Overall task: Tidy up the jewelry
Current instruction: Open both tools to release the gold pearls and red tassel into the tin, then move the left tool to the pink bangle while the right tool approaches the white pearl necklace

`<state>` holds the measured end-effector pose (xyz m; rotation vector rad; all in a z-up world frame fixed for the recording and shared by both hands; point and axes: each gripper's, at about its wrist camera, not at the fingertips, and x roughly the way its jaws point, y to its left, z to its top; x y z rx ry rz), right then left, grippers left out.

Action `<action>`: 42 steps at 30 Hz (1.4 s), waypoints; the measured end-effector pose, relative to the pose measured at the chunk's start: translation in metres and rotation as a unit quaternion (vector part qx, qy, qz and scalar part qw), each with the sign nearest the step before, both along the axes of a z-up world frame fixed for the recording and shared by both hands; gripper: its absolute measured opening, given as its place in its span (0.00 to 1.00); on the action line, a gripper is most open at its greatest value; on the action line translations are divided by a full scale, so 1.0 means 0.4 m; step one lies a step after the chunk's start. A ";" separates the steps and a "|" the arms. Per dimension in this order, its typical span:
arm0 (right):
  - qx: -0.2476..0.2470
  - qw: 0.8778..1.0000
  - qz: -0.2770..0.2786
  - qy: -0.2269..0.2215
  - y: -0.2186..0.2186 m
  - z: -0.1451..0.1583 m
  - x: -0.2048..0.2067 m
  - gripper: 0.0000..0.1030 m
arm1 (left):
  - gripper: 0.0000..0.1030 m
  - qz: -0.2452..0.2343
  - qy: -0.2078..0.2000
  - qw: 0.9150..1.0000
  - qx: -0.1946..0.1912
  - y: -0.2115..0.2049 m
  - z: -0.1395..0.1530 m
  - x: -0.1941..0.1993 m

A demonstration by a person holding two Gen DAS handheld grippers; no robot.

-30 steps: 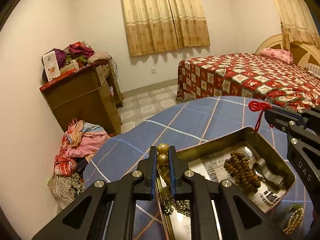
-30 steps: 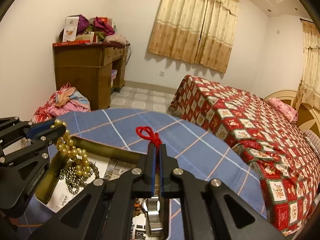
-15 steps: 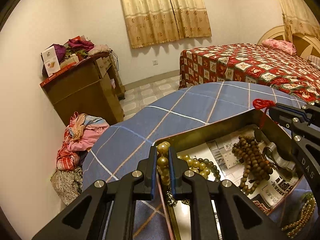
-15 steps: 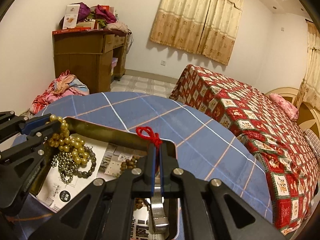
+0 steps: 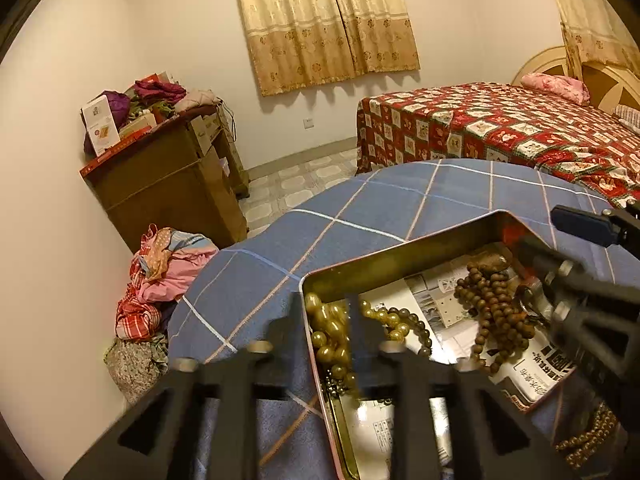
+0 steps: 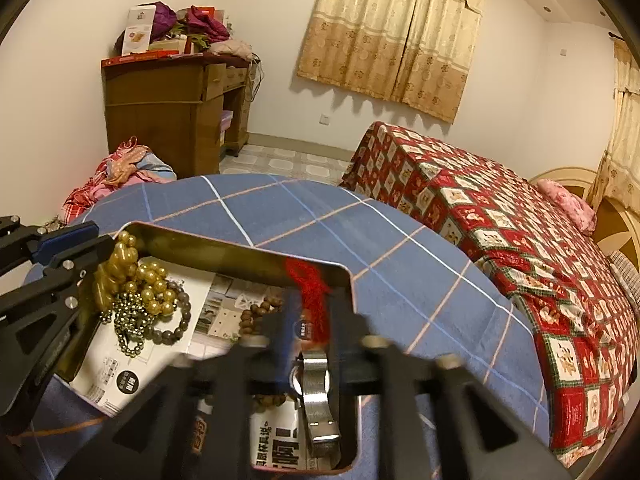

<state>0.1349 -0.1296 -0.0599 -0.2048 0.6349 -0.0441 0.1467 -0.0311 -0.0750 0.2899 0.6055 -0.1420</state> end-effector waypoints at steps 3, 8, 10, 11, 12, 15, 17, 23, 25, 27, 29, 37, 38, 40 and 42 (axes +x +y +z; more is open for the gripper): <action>0.000 1.000 0.001 -0.004 -0.002 0.002 -0.014 0.46 | 0.82 0.015 -0.035 0.999 0.003 0.008 0.022 -0.025; 0.008 1.000 -0.005 -0.003 -0.013 0.004 -0.030 0.46 | 0.82 0.018 -0.033 0.999 0.010 0.010 0.031 -0.039; 0.006 1.000 -0.008 -0.003 -0.016 0.004 -0.037 0.48 | 0.82 0.021 -0.032 0.999 0.011 0.013 0.029 -0.048; 0.006 1.000 -0.010 -0.004 -0.018 0.004 -0.041 0.49 | 0.82 0.021 -0.032 0.999 0.010 0.013 0.029 -0.052; 0.007 1.000 -0.010 -0.004 -0.020 0.005 -0.045 0.49 | 0.82 0.021 -0.034 0.999 0.009 0.014 0.029 -0.058; 0.010 1.000 -0.011 -0.007 -0.021 0.006 -0.058 0.53 | 0.82 0.019 -0.036 0.999 0.010 0.009 0.028 -0.069; 0.010 1.000 -0.011 -0.007 -0.020 0.005 -0.062 0.53 | 0.82 0.017 -0.035 0.999 0.012 0.006 0.028 -0.079; 0.028 0.999 -0.014 -0.007 -0.028 0.002 -0.094 0.54 | 0.82 0.013 -0.035 0.999 0.013 0.010 0.031 -0.123; 0.033 0.999 -0.013 -0.007 -0.032 0.001 -0.113 0.58 | 0.82 0.009 -0.034 0.999 0.017 0.017 0.023 -0.150; 0.034 0.999 -0.013 -0.007 -0.035 -0.003 -0.137 0.59 | 0.82 0.007 -0.027 0.999 0.022 0.023 0.008 -0.173; 0.035 0.999 -0.013 -0.004 -0.039 -0.009 -0.163 0.60 | 0.82 0.004 -0.017 0.999 0.027 0.031 -0.013 -0.201; 0.042 0.999 -0.020 0.002 -0.071 -0.033 -0.257 0.64 | 0.82 -0.008 0.018 0.999 0.038 0.038 -0.084 -0.287; 0.042 0.999 -0.022 0.000 -0.075 -0.033 -0.265 0.65 | 0.82 -0.010 0.022 0.999 0.040 0.036 -0.091 -0.291; 0.044 0.999 -0.027 -0.001 -0.087 -0.036 -0.279 0.66 | 0.82 -0.013 0.028 0.998 0.046 0.028 -0.103 -0.294; 0.048 0.998 -0.034 -0.001 -0.101 -0.040 -0.287 0.66 | 0.82 -0.013 0.030 0.998 0.055 0.020 -0.111 -0.295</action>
